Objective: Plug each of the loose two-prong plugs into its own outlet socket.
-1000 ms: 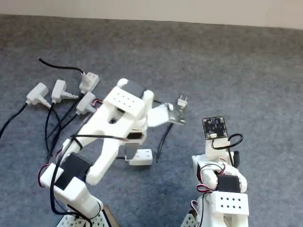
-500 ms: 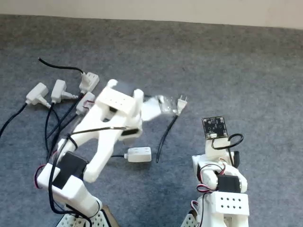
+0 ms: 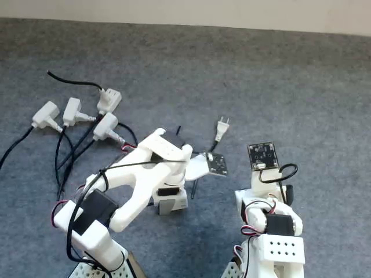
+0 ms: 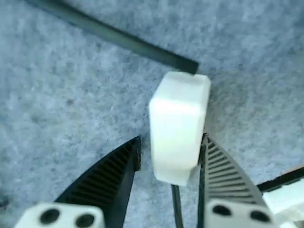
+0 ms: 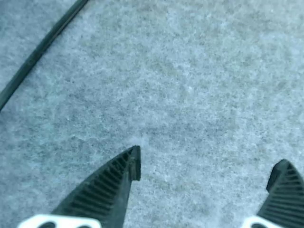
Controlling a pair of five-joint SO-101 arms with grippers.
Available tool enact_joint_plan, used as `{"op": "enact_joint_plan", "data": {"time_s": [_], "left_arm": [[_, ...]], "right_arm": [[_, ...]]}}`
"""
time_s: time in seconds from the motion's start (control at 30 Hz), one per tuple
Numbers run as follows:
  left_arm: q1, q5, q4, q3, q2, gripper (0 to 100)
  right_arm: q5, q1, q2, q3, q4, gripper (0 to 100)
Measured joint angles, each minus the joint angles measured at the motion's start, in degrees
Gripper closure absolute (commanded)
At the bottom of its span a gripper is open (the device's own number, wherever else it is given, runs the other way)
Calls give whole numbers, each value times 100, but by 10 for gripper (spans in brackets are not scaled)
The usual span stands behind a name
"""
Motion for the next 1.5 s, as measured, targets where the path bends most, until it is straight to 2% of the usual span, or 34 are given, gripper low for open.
{"op": "enact_joint_plan", "data": {"time_s": [0.27,0.4,0.63,0.87,0.93,1.07,1.23,1.3,1.5], "left_arm": [[-554,-202,730,-826,0,807],[-536,-255,1064,-1160,0,807],[-554,-255,1152,-1327,0,807],[-1363,-193,1547,-2435,0,807],[-1776,281,1574,-2927,0,807],[-2743,1811,1459,-3640,0,805],[-3736,3789,1020,-3341,0,805],[-3886,4167,659,-2892,0,804],[-4158,4712,-905,-1415,0,805]], "right_arm": [[0,0,0,0,0,598],[0,0,0,0,0,598],[0,0,0,0,0,598],[0,0,0,0,0,598],[0,-9,0,-88,0,598],[-220,-255,457,-756,0,598],[-835,-905,2259,-2277,0,598],[-1240,-1143,3147,-3033,0,598],[-2585,-1846,5371,-5029,-149,599]]}}
